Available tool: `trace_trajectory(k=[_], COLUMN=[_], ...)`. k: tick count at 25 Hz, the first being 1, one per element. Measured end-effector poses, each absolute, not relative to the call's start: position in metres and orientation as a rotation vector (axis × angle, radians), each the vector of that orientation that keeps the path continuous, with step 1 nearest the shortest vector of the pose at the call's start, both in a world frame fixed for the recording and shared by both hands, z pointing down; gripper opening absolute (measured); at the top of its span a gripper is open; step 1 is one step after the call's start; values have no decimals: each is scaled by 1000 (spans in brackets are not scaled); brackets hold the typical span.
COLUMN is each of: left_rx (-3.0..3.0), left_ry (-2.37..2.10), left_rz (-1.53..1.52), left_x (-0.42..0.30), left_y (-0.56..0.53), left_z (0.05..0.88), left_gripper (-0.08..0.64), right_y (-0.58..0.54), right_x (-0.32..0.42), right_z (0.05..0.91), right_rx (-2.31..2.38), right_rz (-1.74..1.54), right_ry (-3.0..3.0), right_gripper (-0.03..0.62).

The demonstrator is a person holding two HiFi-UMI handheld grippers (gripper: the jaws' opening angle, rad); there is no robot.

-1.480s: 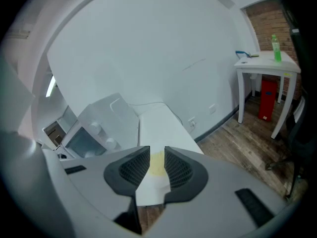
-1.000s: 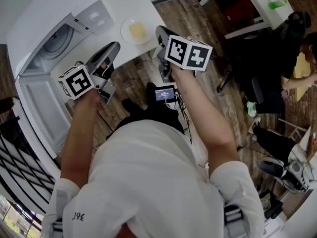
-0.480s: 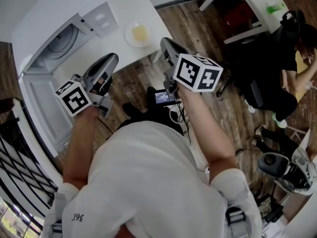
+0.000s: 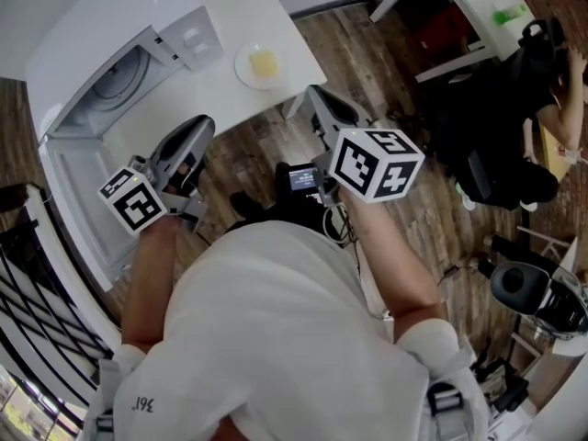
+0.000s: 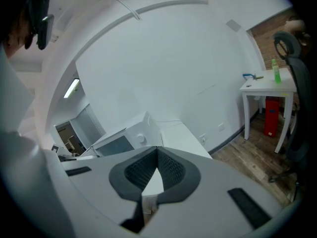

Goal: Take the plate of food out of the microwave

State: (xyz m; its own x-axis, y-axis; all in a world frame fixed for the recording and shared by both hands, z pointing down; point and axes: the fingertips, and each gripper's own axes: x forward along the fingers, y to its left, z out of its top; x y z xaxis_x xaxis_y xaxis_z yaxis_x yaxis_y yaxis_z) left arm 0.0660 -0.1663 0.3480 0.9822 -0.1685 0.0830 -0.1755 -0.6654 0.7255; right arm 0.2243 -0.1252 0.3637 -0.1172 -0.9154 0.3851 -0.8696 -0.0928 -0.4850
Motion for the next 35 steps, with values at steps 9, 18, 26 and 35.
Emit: trace_trajectory(k=[9,18,26,35], left_rx=[2278,2274,2272,2275], left_ry=[-227,-204,-190,-177], left_rz=[48,69,90,100], left_x=[50,43,42,46], left_y=[-147,-137,-128,-125], left_z=[360,367,367,369], left_gripper=[66,66,66,66], right_y=[-114,-109,-97,-92], right_x=[209,195,200,213], right_z=[367,363,352,357], right_rx=[-2039,-2005,-2014,-2041], right_rz=[-997,-973,-943,-956], right_ry=[2115,2149,2131,2079], right_gripper=[2,2,2,2])
